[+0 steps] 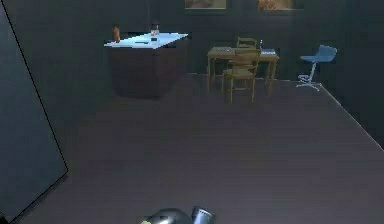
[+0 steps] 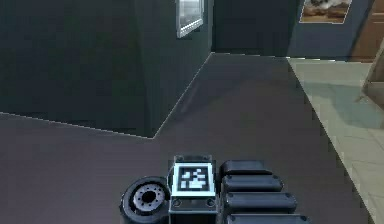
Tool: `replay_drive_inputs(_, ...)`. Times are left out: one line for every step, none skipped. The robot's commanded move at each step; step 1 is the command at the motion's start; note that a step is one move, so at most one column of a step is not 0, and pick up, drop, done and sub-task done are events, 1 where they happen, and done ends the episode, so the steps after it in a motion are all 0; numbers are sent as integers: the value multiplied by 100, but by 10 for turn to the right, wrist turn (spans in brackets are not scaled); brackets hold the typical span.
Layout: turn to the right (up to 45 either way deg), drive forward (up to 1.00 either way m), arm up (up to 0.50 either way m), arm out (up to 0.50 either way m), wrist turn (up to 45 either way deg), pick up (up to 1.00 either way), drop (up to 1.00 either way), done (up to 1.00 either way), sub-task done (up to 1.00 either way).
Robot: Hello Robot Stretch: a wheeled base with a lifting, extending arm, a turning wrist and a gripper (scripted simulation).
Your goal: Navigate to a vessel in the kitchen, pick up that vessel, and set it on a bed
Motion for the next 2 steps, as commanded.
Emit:
replay_drive_inputs(390, 0, 0, 0, 0, 0, 0, 0, 0)
replay_drive_inputs(0, 35, 0, 0, 0, 0, 0, 0, 0)
